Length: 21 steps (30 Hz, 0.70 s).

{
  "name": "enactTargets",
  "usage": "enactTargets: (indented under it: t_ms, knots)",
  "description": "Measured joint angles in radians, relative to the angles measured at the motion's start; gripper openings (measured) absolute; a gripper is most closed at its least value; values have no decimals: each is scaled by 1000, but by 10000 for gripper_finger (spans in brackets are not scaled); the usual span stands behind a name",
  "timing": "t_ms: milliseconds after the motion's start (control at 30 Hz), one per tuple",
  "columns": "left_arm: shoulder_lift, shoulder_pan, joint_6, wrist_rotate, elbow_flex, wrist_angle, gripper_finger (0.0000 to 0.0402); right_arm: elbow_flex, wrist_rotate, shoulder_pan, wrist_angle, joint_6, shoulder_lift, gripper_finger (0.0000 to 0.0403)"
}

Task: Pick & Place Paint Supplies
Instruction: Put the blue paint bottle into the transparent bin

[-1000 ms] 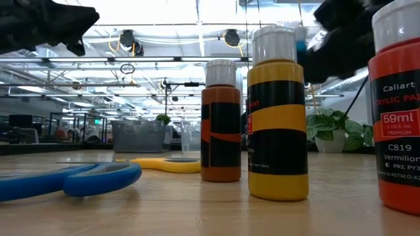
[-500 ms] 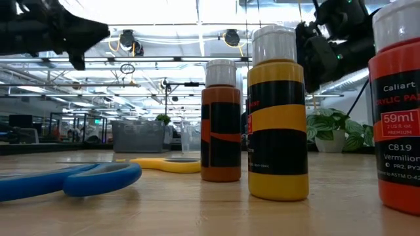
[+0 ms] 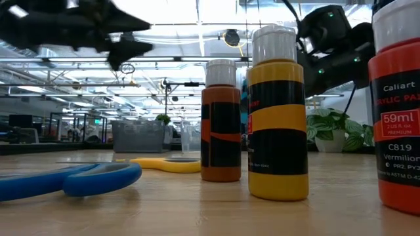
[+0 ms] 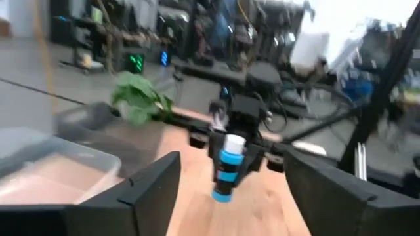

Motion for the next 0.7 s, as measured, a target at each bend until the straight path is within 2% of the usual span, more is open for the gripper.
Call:
enactTargets:
  t_ms: [200,467,700]
  knots:
    - [324,-23,42,133,206,-5,302,10,0,1,-3,0,21,118]
    - [658,-46,152,135,474,-4,294,10,0,1,-3,0,20,116]
    - [819,-34,180,110,617,-6,300,10,0,11,-9,0,20,117]
